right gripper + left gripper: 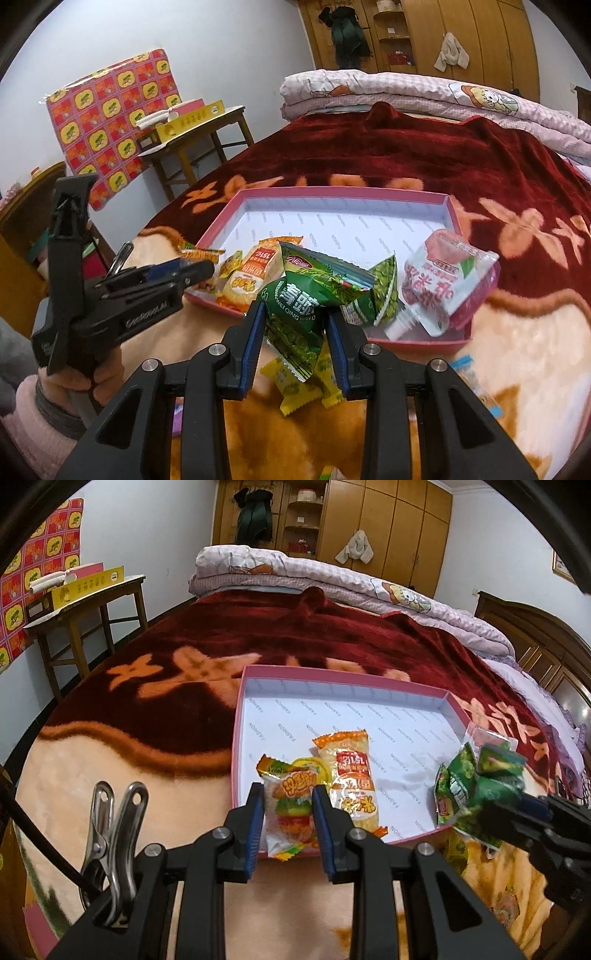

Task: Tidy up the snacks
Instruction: 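Release the gummy pack into the box with the left tool while the right tool drops the pea bag in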

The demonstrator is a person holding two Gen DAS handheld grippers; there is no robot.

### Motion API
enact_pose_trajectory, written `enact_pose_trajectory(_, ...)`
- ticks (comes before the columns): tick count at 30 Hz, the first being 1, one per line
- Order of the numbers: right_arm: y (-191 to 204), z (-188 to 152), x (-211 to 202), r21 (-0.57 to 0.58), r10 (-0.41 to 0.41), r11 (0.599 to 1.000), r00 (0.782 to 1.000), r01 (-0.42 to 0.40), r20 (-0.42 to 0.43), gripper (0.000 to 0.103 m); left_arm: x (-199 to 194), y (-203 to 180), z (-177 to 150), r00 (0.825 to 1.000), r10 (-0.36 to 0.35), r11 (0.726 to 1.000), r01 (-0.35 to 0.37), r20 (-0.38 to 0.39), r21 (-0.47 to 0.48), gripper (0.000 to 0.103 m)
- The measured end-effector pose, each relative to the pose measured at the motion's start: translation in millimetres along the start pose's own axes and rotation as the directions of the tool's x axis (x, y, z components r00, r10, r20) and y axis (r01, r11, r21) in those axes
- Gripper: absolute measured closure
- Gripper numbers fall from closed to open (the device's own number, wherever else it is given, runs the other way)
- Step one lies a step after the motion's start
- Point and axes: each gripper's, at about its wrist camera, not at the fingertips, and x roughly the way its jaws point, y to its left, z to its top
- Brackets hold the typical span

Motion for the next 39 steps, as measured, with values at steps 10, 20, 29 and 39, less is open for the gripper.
enact_pose_trajectory(10, 0.9, 0.3, 29.8, 0.006, -0.019, 1.000, 0.999, 0.019, -0.040, 0.069, 2.2, -2.1, -0.1, 1.000, -0.003, 1.000, 0.003, -0.004, 0.019, 0.076)
enact_pose_trajectory(20, -1.7, -1.6, 31.0, 0.023, 0.008, 1.000, 0.999, -0.007, -0.038, 0.069, -1.2, -8.2, 0.5, 1.000, 0.006, 1.000, -0.005, -0.018, 0.029, 0.074)
enact_pose_trajectory(29, -3.2, -0.2, 20.0, 0.039, 0.023, 0.999, 1.000, -0.022, -0.003, 0.057, -10.3, -9.3, -0.9, 1.000, 0.011, 1.000, -0.011, -0.011, 0.029, 0.062)
enact_pose_trajectory(39, -5.7, -6.9, -1.3, 0.069, 0.048, 0.996, 0.998, -0.050, 0.028, 0.056, -30.7, -11.1, -4.1, 1.000, -0.004, 1.000, 0.004, 0.007, 0.021, 0.061)
